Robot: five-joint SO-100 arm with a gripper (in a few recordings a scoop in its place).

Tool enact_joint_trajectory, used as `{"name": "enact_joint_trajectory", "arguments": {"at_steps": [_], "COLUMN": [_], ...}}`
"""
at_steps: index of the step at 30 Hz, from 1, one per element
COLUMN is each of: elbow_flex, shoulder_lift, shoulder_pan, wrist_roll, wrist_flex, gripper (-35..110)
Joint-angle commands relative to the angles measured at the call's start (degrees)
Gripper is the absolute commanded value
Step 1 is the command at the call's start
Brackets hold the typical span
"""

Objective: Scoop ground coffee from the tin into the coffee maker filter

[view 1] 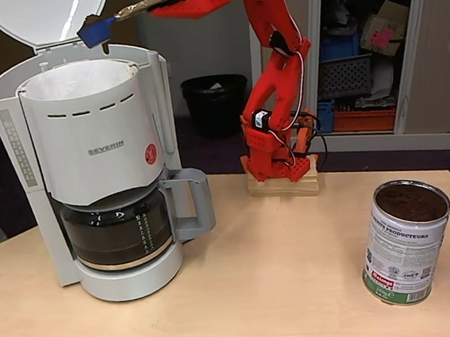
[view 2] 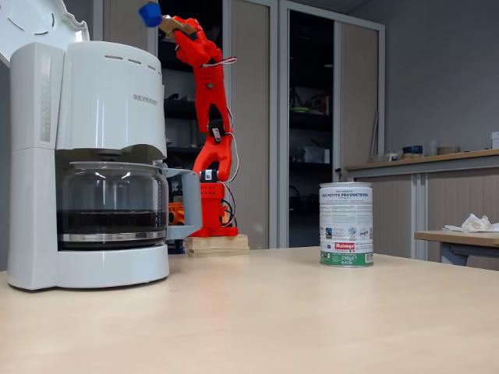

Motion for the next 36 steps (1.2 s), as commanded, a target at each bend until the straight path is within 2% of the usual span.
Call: {"name": "enact_joint_trajectory", "arguments": {"at_steps": [1, 12, 18, 36], "elbow_flex": [1.05, 4.31, 8.61, 10.11], "shoulder_lift": [1.14, 2.2, 4.31, 6.15], "shoulder_pan": [2.11, 5.27, 5.8, 8.35], "wrist_roll": [3.43, 12.83, 21.09, 43.59], "wrist_flex": [-0.97, -1.93, -4.22, -2.29], "gripper": [0, 0, 0, 0]}}
